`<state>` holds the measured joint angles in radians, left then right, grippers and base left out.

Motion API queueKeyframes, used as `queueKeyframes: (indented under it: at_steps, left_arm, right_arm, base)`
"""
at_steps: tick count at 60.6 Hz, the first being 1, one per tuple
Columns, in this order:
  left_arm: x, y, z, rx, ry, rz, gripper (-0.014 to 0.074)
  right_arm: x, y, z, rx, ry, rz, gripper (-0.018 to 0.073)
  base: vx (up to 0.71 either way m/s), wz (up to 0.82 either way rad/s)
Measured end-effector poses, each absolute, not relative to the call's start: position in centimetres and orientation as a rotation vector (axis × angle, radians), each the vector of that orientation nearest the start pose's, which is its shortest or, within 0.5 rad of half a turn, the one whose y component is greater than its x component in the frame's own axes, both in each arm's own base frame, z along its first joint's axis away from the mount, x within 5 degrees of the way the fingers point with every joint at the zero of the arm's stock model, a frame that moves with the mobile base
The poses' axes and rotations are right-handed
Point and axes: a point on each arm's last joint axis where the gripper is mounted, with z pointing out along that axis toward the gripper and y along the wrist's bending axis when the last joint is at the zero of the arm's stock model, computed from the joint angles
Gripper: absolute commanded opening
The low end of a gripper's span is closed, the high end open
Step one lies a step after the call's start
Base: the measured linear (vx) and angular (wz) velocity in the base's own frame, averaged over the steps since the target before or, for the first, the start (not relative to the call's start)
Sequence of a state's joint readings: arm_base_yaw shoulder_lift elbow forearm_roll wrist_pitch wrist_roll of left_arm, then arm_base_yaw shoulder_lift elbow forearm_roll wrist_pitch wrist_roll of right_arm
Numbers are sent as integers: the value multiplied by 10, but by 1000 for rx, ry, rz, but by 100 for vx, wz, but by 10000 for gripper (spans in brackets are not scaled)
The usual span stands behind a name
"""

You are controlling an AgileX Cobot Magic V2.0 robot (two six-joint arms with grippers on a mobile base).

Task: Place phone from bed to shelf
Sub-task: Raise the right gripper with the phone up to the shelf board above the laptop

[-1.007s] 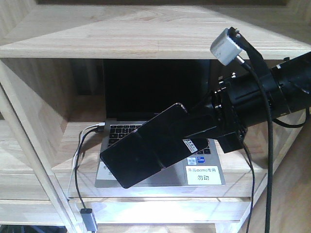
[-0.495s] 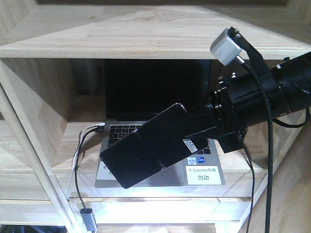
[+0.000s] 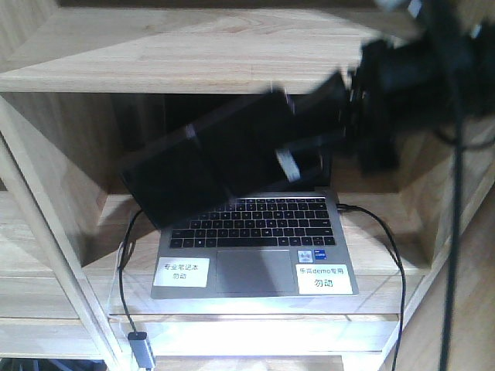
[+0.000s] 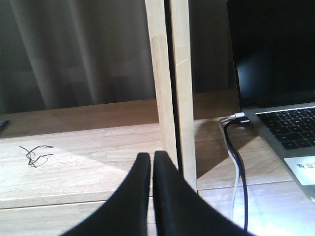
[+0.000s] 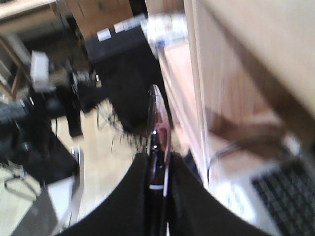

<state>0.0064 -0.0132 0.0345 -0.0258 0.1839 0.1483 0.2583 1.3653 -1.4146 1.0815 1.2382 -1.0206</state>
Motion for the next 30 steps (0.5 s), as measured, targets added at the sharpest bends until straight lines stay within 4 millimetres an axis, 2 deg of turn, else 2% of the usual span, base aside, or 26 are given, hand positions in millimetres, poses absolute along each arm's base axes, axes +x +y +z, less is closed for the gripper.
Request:
queueKeyframes:
  at_steps: [8,18,30]
  left_arm:
    - [56,0,186,102,1686,93,1]
    - [56,0,186,102,1686,93,1]
    - [56,0,186,102,1686,93,1]
  right_arm:
    - [230,141,450,-1157,1701,1026,-2]
    - [236,140,478,-1040,1595,956,-2]
    - [259,146,496,-956,1522,945,-2]
  base:
    - [0,0]
    - [0,0]
    - [0,0]
